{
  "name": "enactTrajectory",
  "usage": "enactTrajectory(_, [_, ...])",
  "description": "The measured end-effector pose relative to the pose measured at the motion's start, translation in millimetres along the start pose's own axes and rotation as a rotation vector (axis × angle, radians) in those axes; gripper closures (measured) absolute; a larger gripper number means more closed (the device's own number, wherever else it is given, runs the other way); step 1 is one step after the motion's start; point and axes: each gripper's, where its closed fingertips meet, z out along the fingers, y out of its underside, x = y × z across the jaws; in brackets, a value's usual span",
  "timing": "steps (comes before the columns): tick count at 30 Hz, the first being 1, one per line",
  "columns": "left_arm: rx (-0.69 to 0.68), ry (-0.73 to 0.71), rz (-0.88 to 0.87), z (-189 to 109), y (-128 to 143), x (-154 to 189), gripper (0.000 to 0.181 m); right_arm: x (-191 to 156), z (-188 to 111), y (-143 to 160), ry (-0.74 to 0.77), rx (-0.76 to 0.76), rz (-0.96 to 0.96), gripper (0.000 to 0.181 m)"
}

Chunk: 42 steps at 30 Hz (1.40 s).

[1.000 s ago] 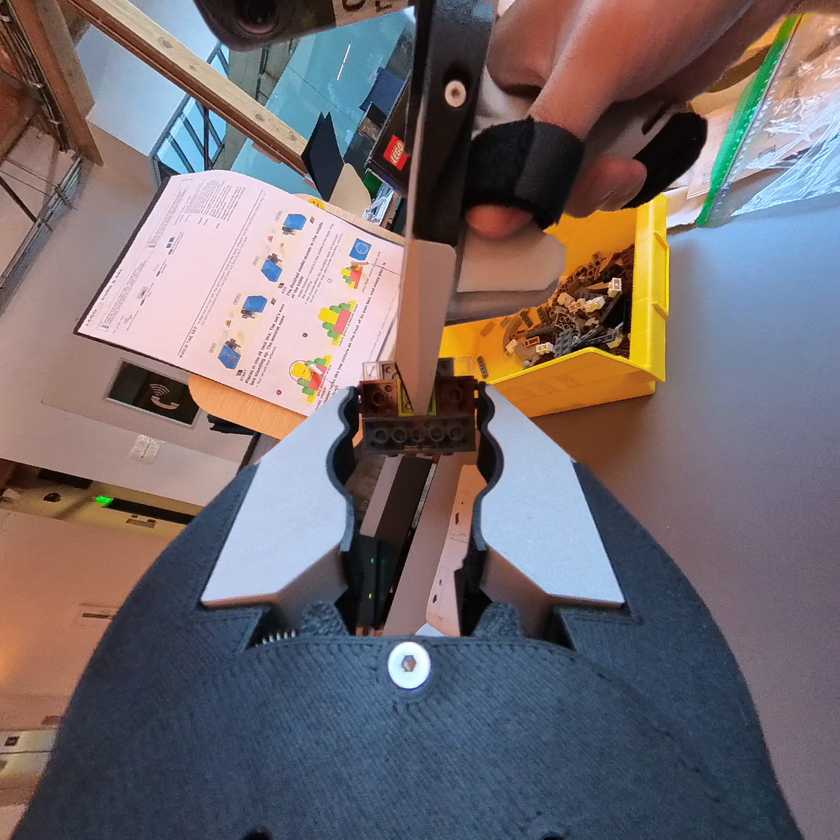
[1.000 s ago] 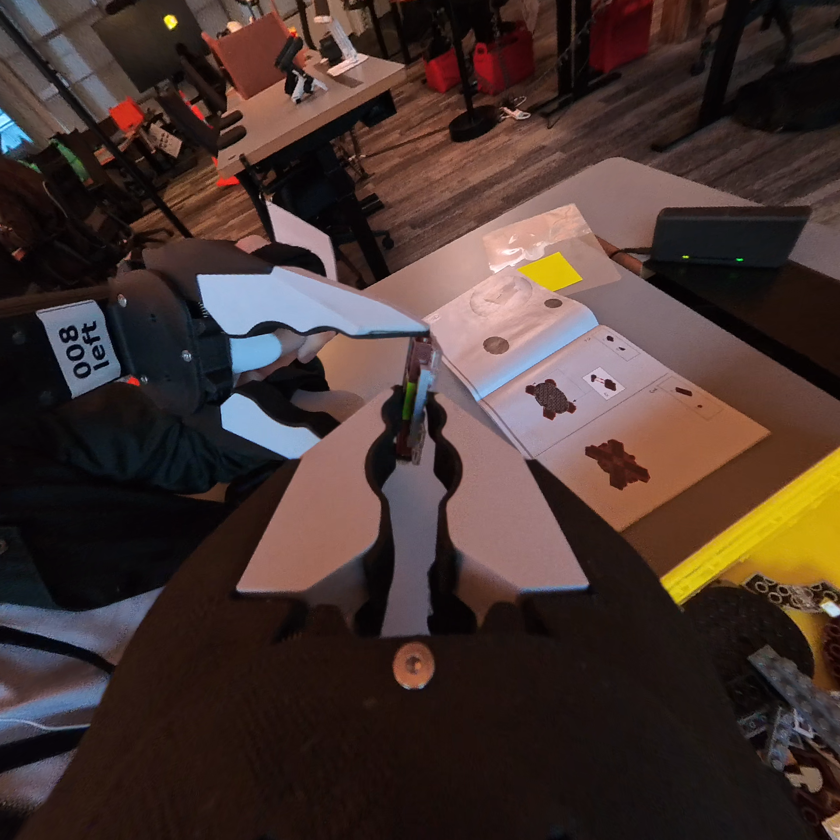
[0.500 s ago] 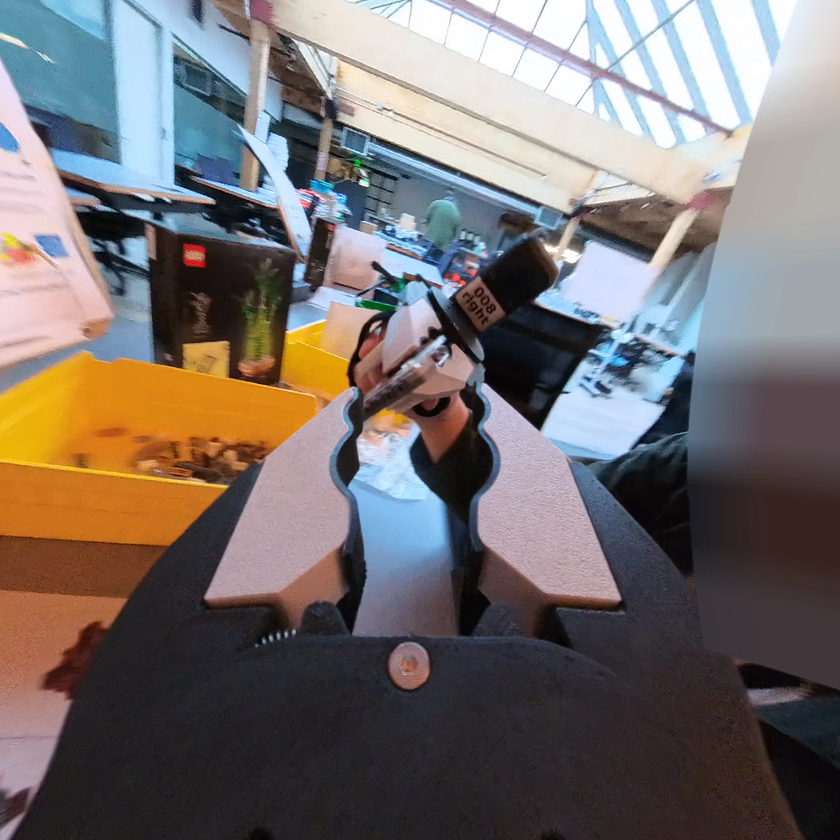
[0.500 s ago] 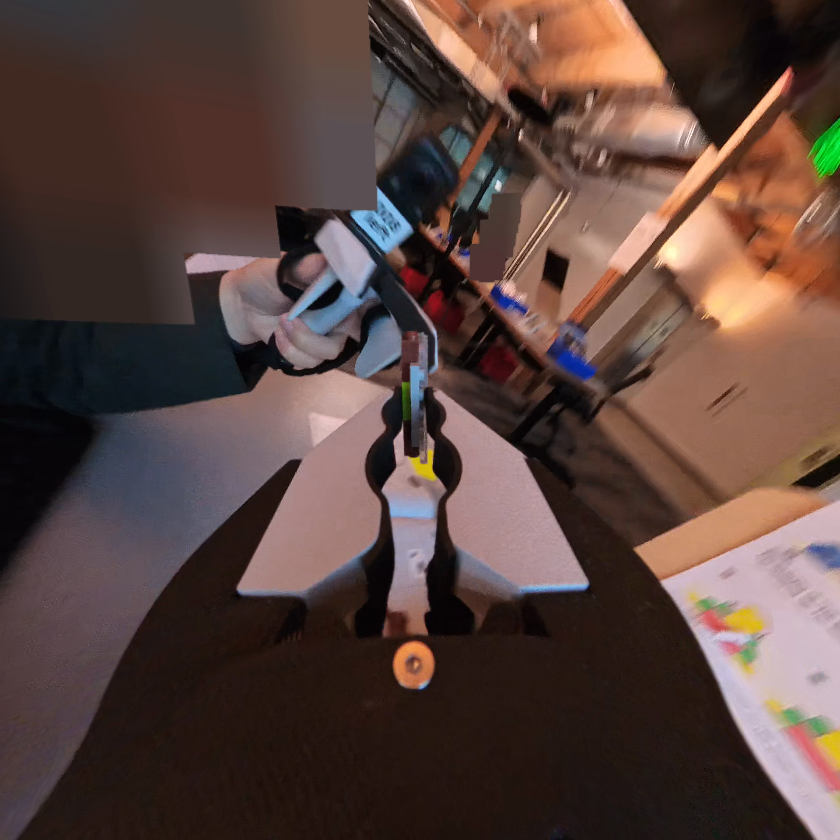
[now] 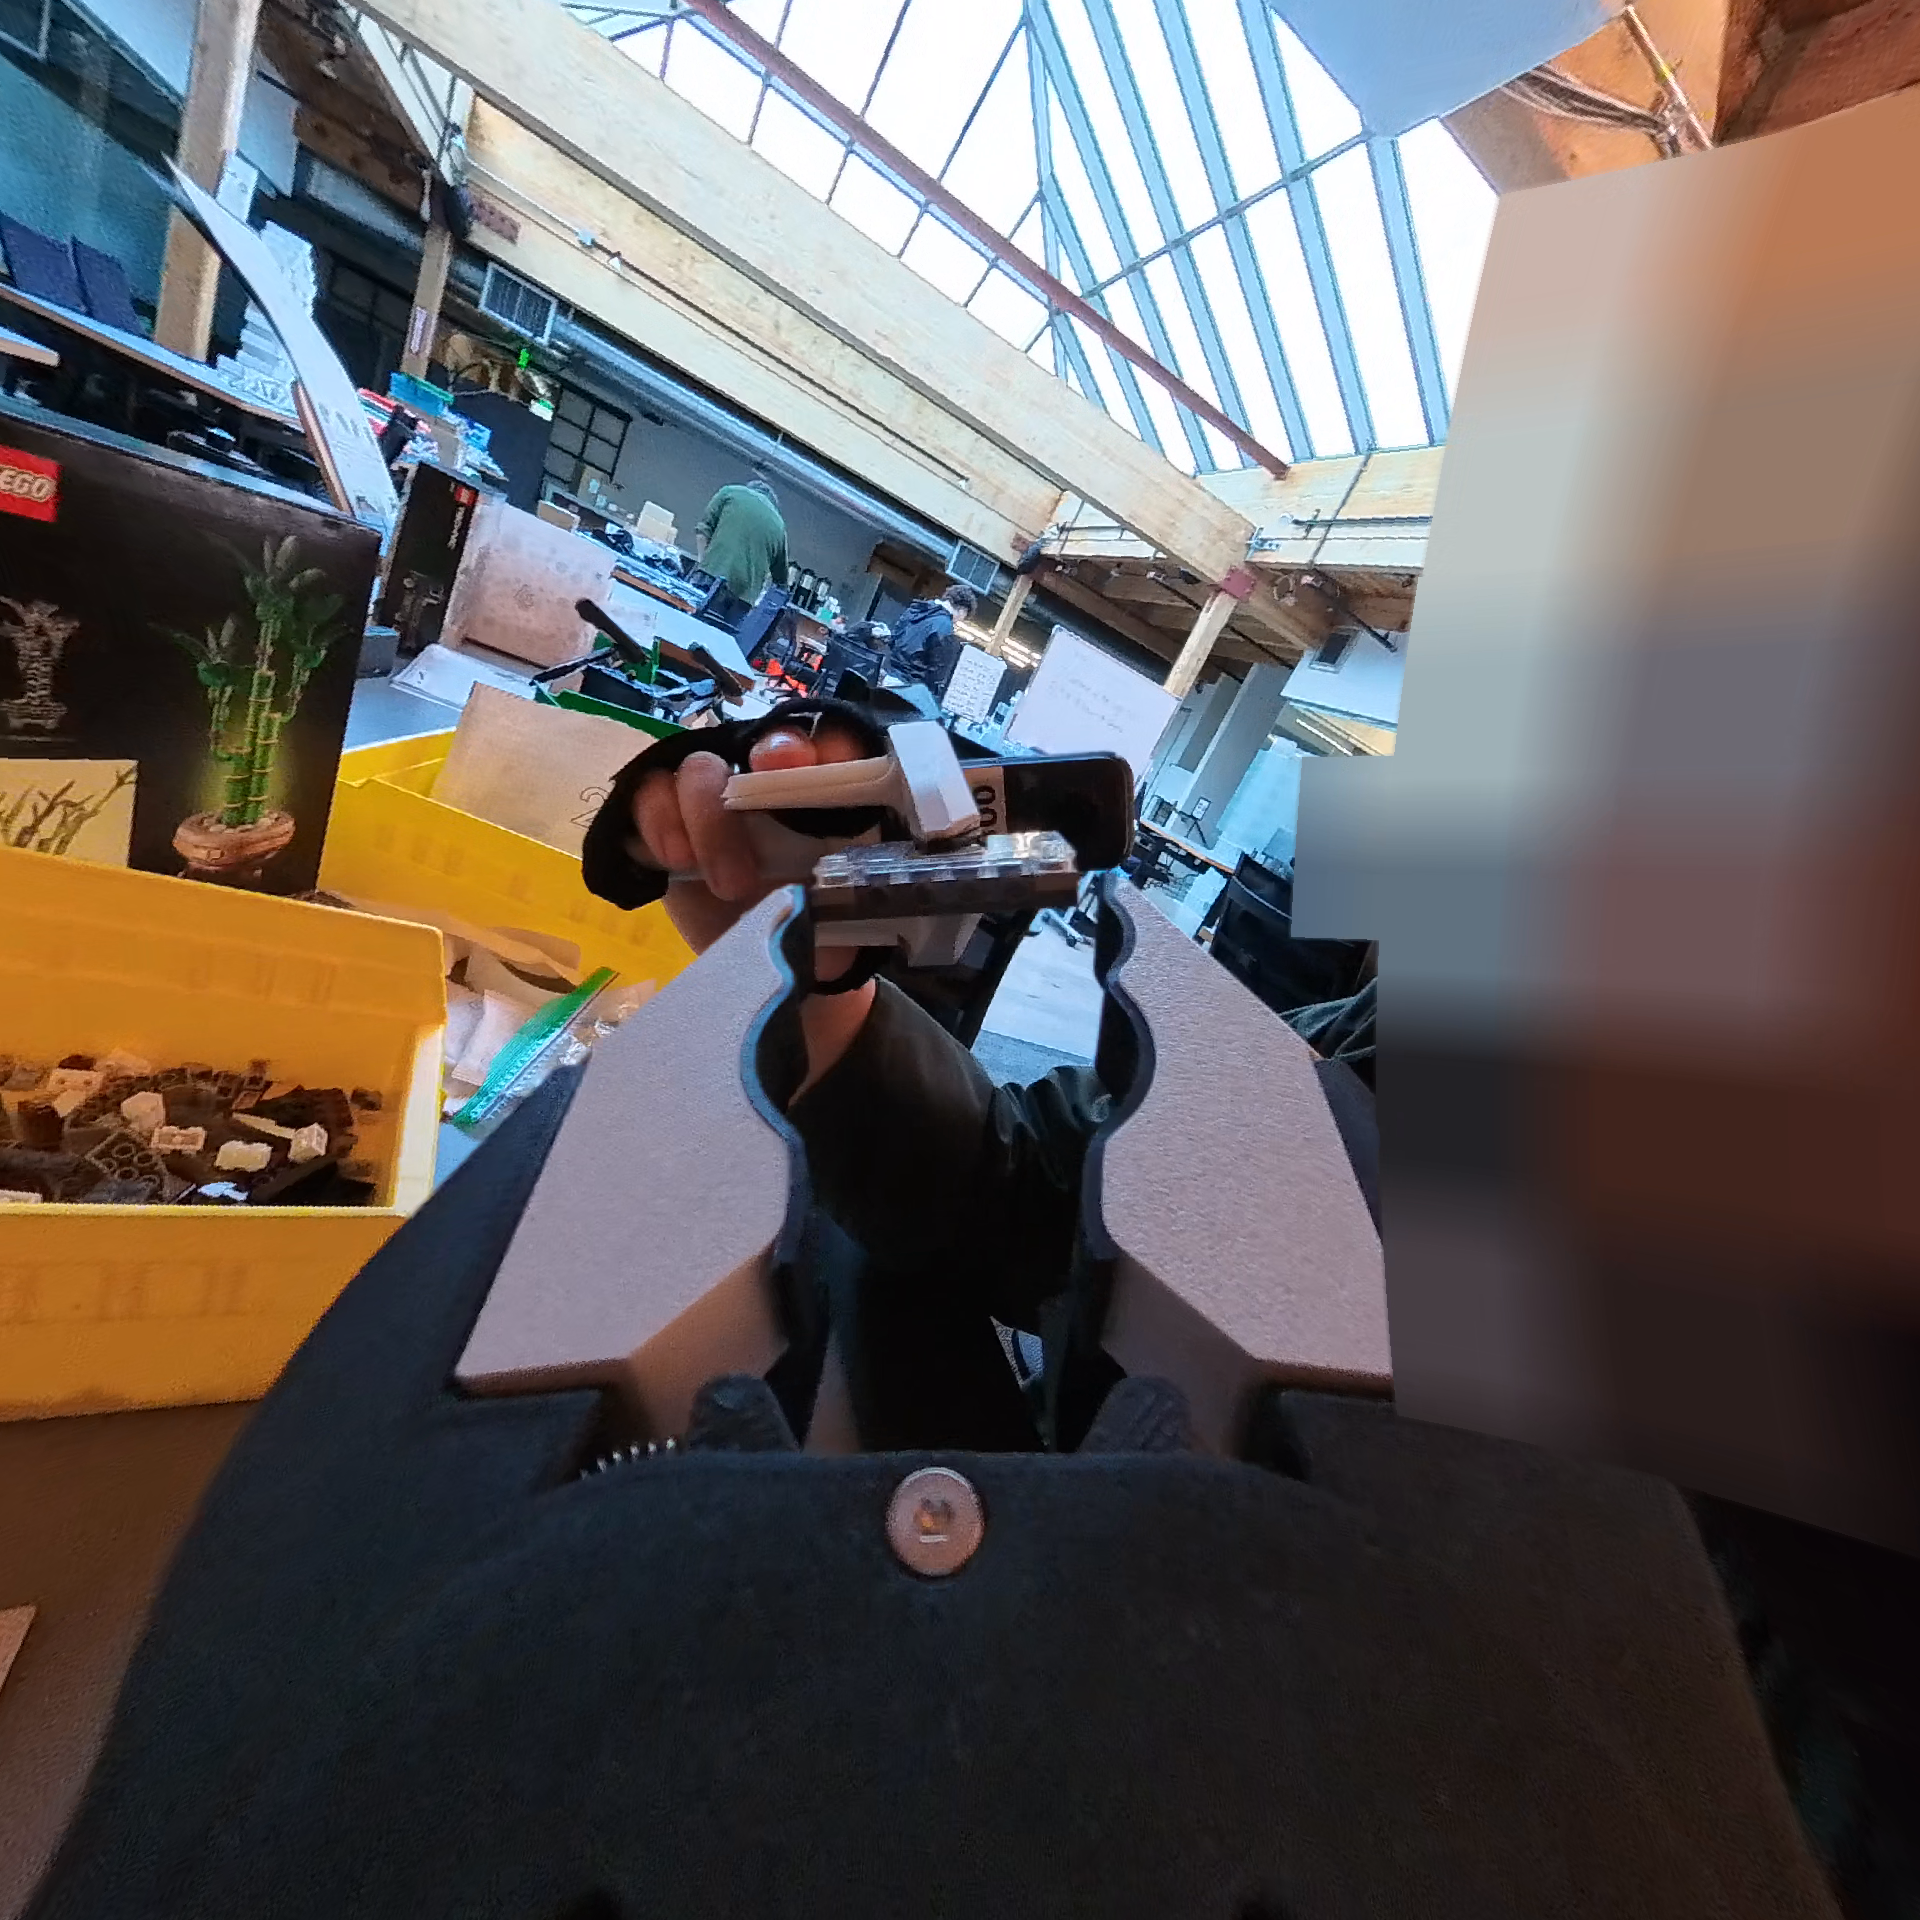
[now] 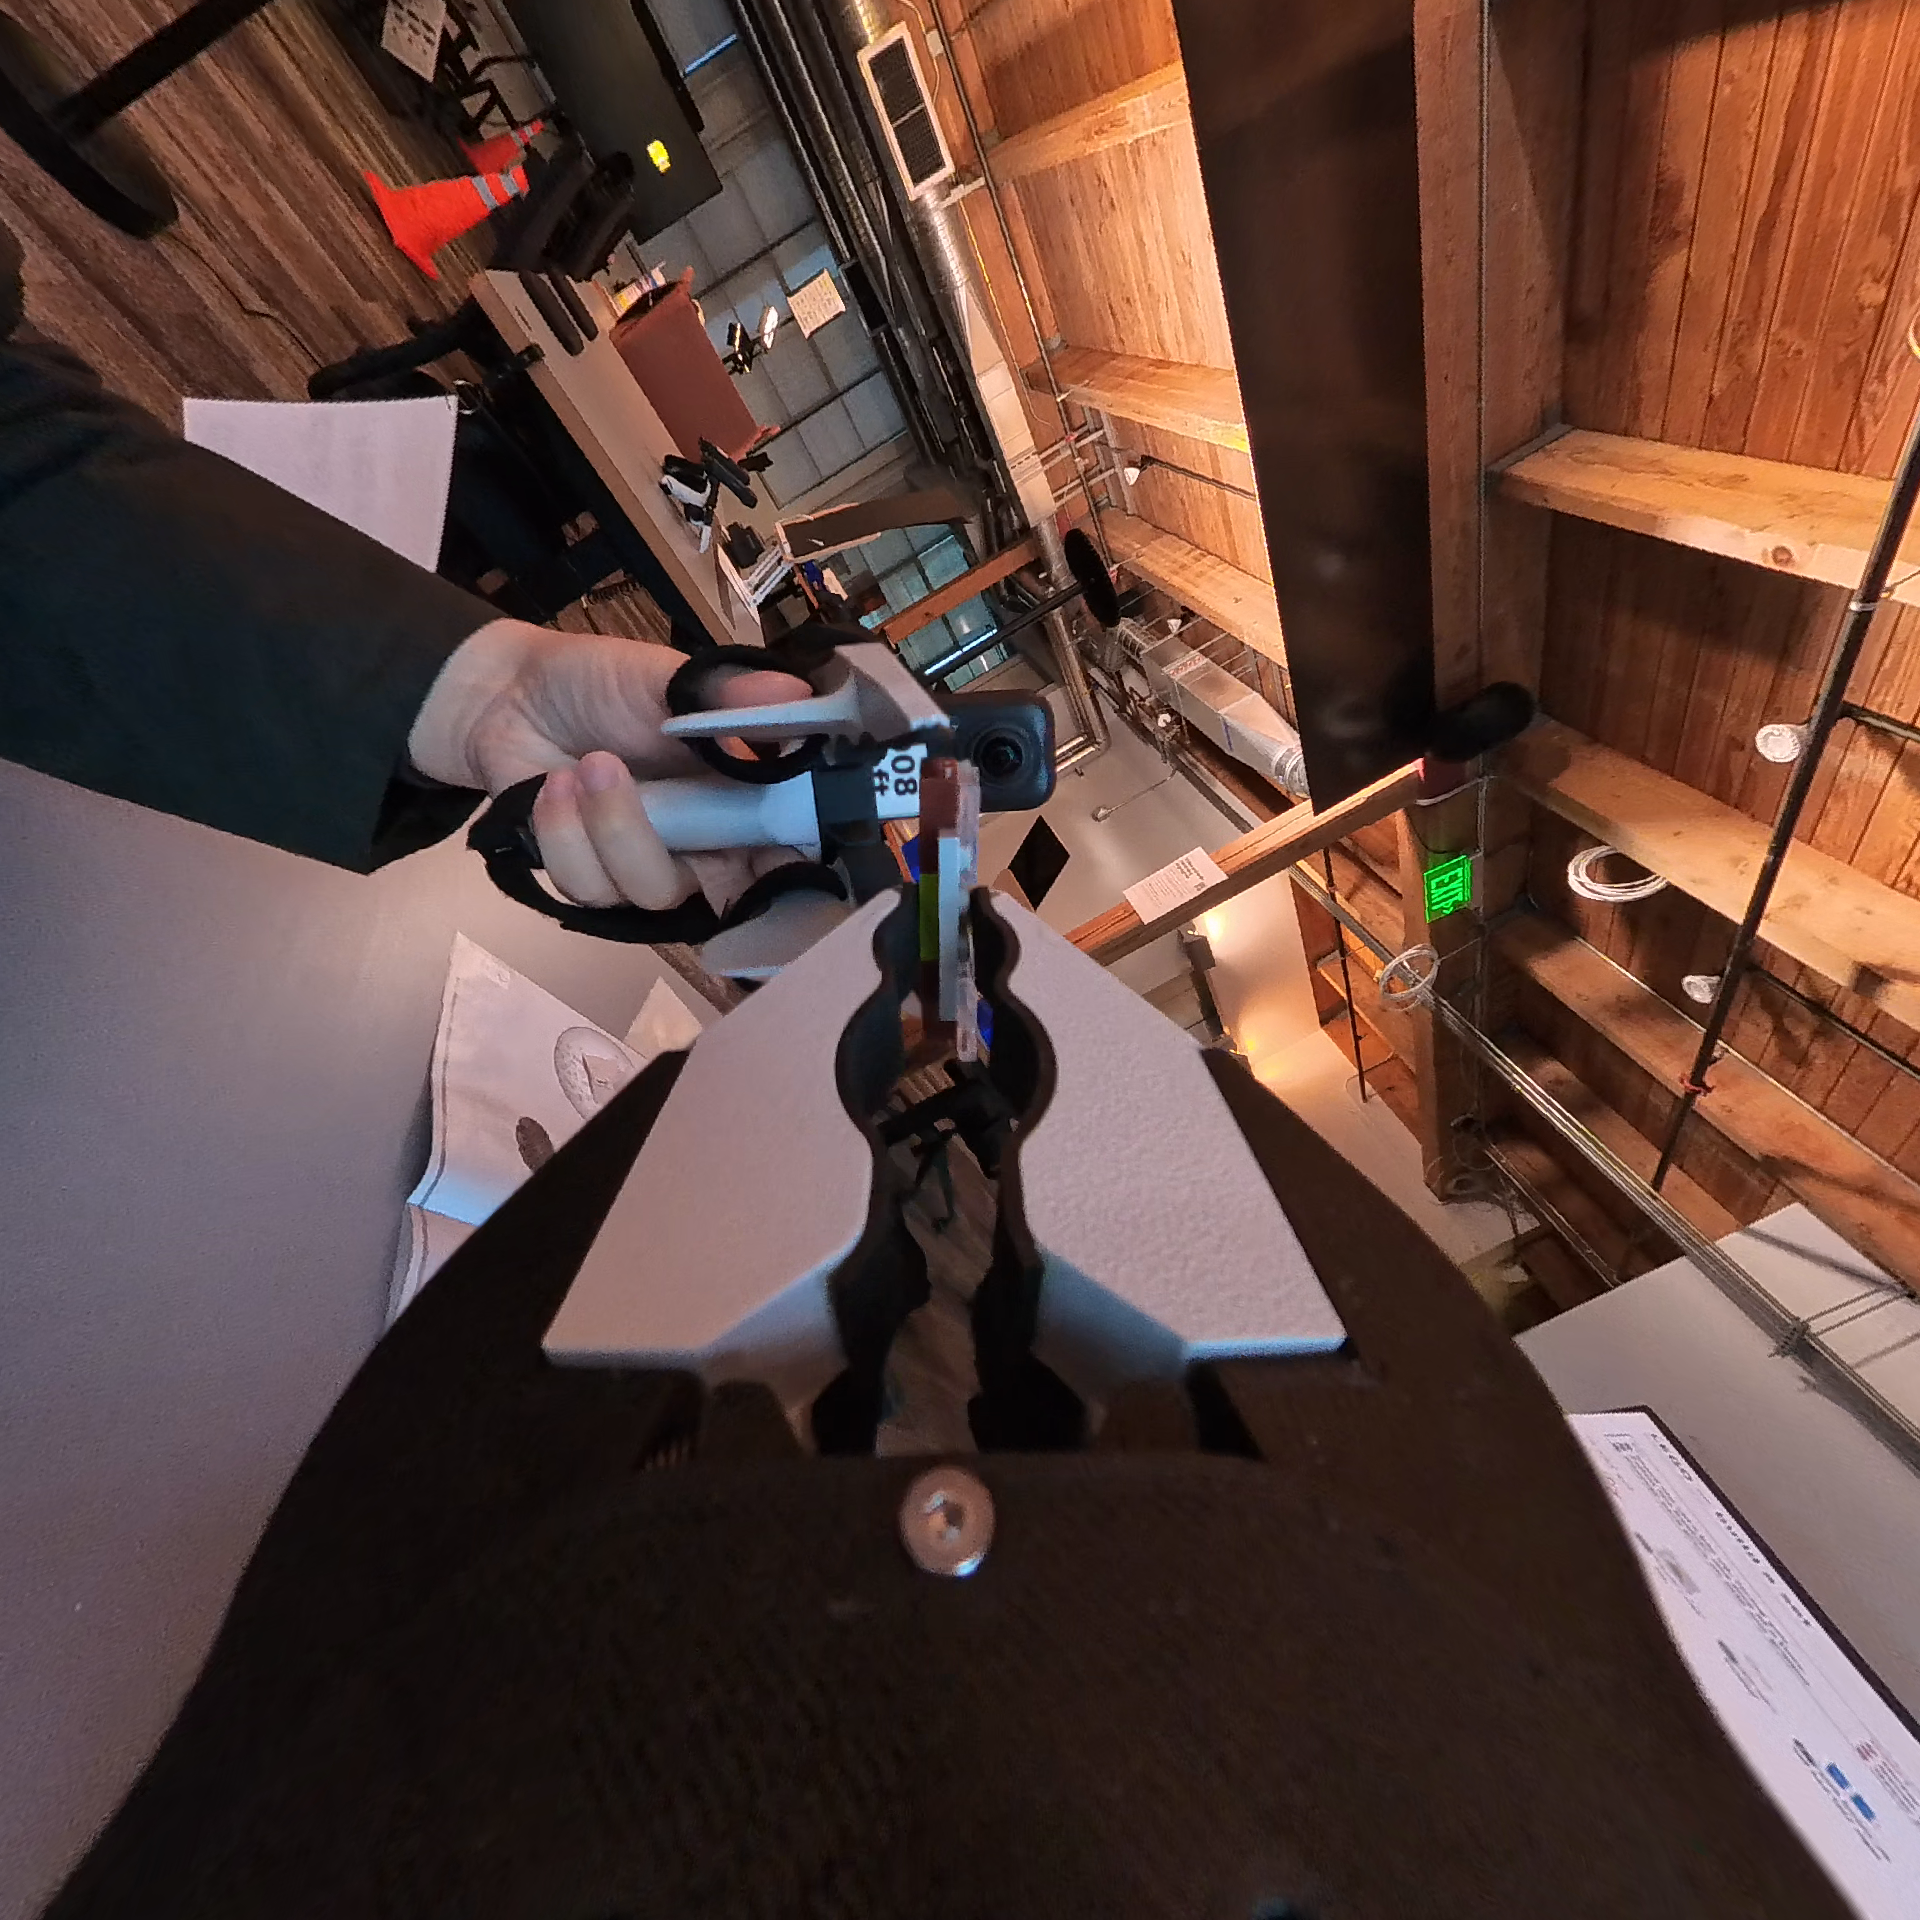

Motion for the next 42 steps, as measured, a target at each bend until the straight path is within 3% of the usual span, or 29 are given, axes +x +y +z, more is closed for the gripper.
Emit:
enactTrajectory(8, [-0.028,-0.026,0.023,0,4,-6,0.131,-5,3,5,-0.003,-0.028,-0.059,0.174])
enactTrajectory(12, [-0.048,-0.111,0.173,-5,3,-14,0.131,-4,5,16,0.002,-0.082,-0.033,0.172])
enactTrajectory(18, [-0.115,-0.265,0.477,-17,10,-29,0.131,-6,-9,40,-0.087,-0.149,0.271,0.153])
enactTrajectory(21, [-0.147,-0.239,0.531,-22,35,-31,0.131,-11,-19,50,-0.163,-0.167,0.506,0.149])
enactTrajectory(25, [-0.223,-0.256,0.492,-38,96,-54,0.131,-20,-18,60,-0.236,-0.172,0.799,0.149])
enactTrajectory(30, [-0.297,-0.35,0.478,-66,160,-88,0.131,-51,-3,101,-0.29,-0.425,1.08,0.151])
enactTrajectory(33, [-0.483,-0.426,0.553,-79,189,-113,0.131,-69,15,111,-0.297,-0.506,1.227,0.154])
enactTrajectory(36, [-0.626,-0.487,0.65,-91,208,-130,0.131,-101,20,123,-0.32,-0.672,1.226,0.166])
enactTrajectory(39, [-0.644,-0.486,0.678,-88,211,-129,0.131,-143,20,130,-0.346,-0.736,1.278,0.172])
enactTrajectory(42, [-0.68,-0.507,0.736,-88,215,-133,0.13,-183,1,147,-0.333,-0.833,1.319,0.174])
